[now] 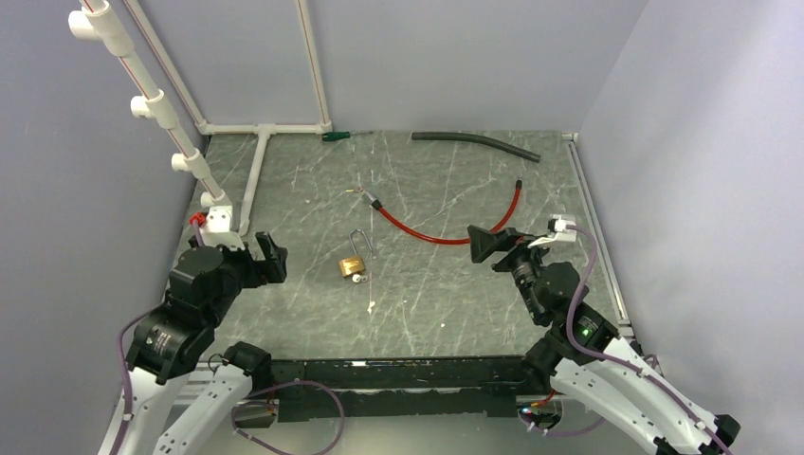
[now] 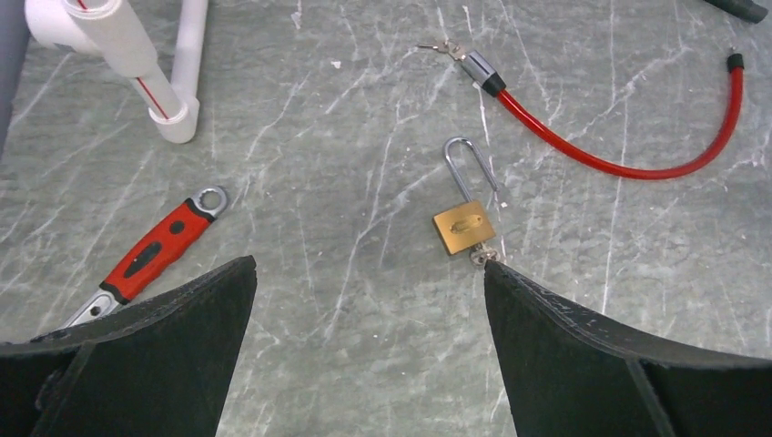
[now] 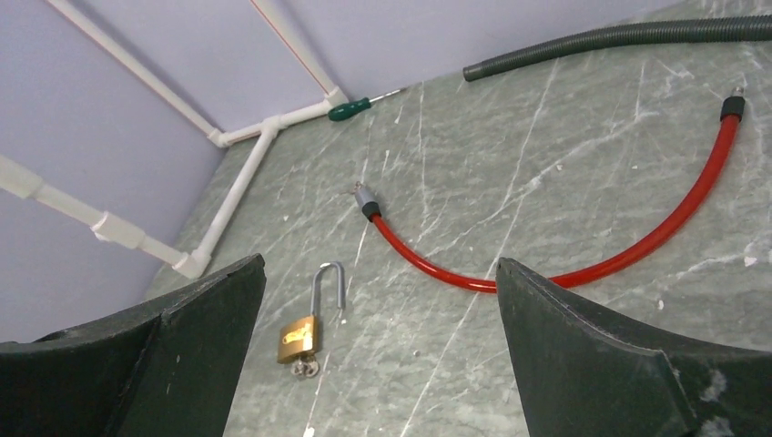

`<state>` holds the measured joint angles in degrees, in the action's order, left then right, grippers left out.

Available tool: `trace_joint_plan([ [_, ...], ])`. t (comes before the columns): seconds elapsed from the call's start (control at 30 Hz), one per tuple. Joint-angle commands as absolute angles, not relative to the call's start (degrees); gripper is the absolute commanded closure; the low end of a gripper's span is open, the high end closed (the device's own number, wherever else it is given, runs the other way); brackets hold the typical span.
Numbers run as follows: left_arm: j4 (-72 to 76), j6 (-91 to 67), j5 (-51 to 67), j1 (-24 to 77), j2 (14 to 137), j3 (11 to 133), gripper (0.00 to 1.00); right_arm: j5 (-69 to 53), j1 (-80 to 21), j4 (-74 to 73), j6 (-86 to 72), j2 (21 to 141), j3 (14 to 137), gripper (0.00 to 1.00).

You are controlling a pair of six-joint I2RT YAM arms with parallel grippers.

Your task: Unlock with the key

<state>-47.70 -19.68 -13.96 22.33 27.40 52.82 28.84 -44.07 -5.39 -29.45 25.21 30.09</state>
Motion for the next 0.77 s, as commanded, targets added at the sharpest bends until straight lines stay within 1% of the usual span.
trace_joint_plan([
  [0.0,-46.93,-18.28,-16.40,22.32,27.14,52.76,0.01,30.97,-44.12,-2.57,-29.28,24.97,30.78,0.00],
  [0.5,-48.06,-18.30,-17.40,22.32,27.32,52.71,0.01,30.19,-44.15,-2.20,-29.64,28.88,33.26,0.00],
  [0.73,-48.02,-18.19,-17.44,22.32,27.69,52.69,0.00,29.25,-44.12,-1.59,-27.25,31.03,35.25,0.00],
])
